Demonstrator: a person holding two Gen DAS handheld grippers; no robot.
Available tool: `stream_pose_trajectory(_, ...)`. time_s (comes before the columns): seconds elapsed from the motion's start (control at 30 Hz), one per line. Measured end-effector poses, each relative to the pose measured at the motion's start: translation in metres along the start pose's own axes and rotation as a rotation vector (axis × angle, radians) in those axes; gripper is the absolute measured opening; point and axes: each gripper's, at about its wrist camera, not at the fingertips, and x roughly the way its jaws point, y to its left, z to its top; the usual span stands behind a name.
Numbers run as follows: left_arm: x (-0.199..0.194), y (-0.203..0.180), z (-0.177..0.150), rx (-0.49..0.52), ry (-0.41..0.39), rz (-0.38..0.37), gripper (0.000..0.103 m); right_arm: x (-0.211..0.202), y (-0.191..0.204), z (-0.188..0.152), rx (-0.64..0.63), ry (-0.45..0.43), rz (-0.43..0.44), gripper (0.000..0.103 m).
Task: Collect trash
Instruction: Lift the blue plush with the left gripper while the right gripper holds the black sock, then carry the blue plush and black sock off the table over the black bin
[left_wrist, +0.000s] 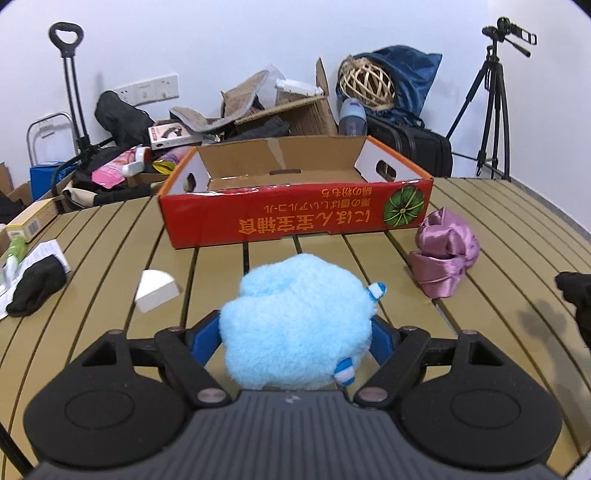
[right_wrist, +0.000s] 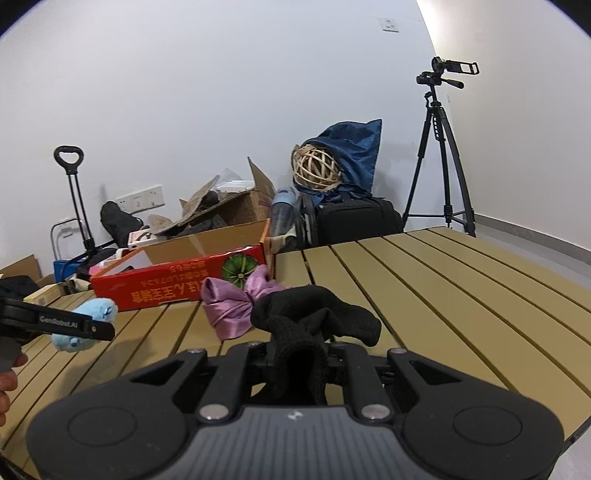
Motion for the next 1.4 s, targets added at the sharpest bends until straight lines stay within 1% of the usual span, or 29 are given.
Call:
stream_pose_trajectory(0.2, -0.037, -0.003, -0.012, -0.013, -0.023, -0.005, 0.080, -0.014, 0.006, -0.002, -0.009, -0.008, 0.045, 0.012)
stream_pose_trajectory(0.5, -0.093, -0.006, -0.036, -0.027, -0.062, -0.013, 0.080, -0.046, 0.018, -0.008, -0.019, -0.025, 0.123, 0.012)
stream_pose_trajectory(0.83, -0.149, -0.001, -0.075, -0.066, -0.082, -0.027, 0.080, -0.085, 0.030, -0.023, -0.061, -0.043, 0.178, 0.012)
stream_pose_trajectory(1.03, -0.176, 0.005, -0.101, -0.080, -0.091, -0.032, 0.080, -0.111, 0.039, -0.039, -0.109, -0.049, 0.199, 0.012)
stream_pose_trajectory(1.27, -0.195, 0.013, -0.131, -0.081, -0.079, -0.035, 0.080, -0.136, 0.051, -0.066, -0.155, -0.007, 0.249, 0.012)
stream_pose_trajectory(1.4, -0.200, 0.019, -0.149, -0.087, -0.055, -0.040, 0.080, -0.144, 0.059, -0.088, -0.184, 0.055, 0.267, 0.012)
